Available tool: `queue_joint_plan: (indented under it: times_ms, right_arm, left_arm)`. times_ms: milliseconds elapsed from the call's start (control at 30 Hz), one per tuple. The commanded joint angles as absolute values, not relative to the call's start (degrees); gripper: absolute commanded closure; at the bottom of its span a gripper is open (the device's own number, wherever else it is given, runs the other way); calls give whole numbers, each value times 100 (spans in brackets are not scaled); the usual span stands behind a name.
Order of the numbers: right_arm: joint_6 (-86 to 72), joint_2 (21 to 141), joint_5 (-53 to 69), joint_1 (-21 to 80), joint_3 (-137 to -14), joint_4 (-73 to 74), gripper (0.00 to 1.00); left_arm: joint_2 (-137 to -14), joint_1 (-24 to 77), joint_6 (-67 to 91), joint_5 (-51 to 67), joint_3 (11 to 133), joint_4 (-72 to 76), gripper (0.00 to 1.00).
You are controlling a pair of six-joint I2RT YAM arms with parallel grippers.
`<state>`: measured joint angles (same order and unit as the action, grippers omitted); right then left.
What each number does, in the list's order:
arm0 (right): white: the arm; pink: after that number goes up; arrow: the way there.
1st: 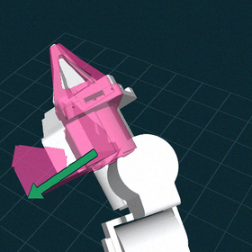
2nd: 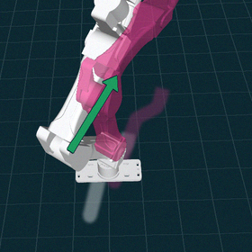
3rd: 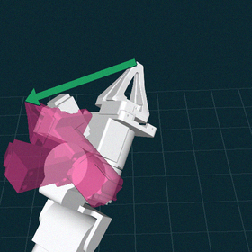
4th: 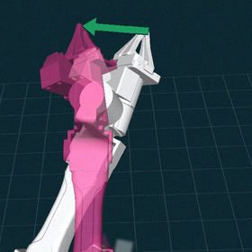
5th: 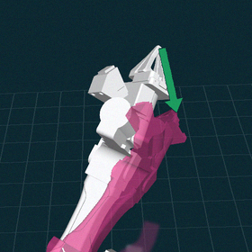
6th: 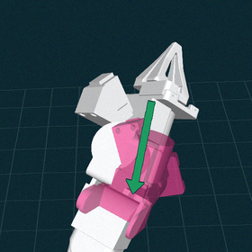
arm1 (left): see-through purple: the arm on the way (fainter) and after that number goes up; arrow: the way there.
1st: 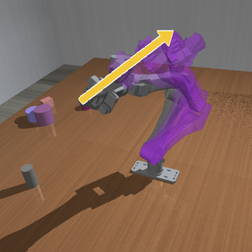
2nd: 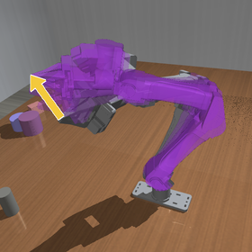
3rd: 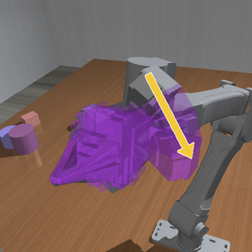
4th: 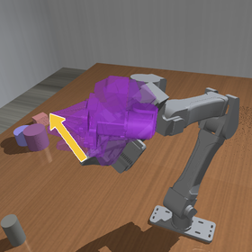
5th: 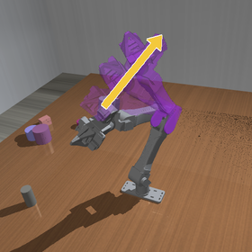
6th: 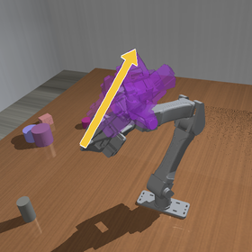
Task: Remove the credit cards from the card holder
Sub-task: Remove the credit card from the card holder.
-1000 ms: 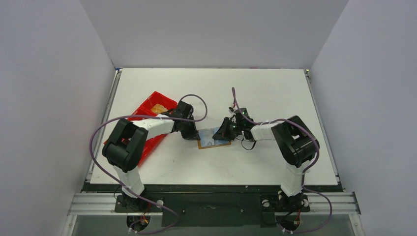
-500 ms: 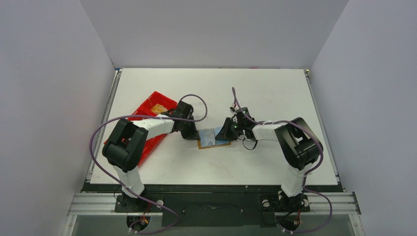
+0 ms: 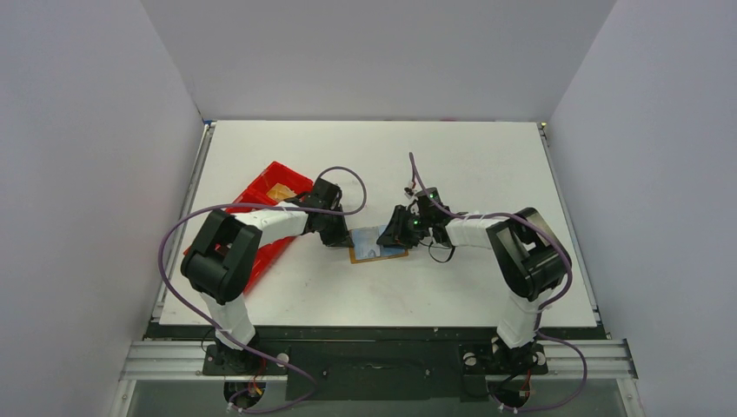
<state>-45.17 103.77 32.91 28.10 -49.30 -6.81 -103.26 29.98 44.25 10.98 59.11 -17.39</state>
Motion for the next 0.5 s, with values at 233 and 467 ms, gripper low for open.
queue_joint_plan:
  times_ms: [233, 467]
  right_arm:
    - [-4635, 10779, 3191, 2878, -5075, -848, 73]
    - [-4778, 10917, 3170, 2936, -5050, -994, 73]
  left_arm:
    - [-10593, 2975, 4194, 830, 5951, -2004, 100]
    - [-10605, 2988, 4199, 840, 5959, -1988, 100]
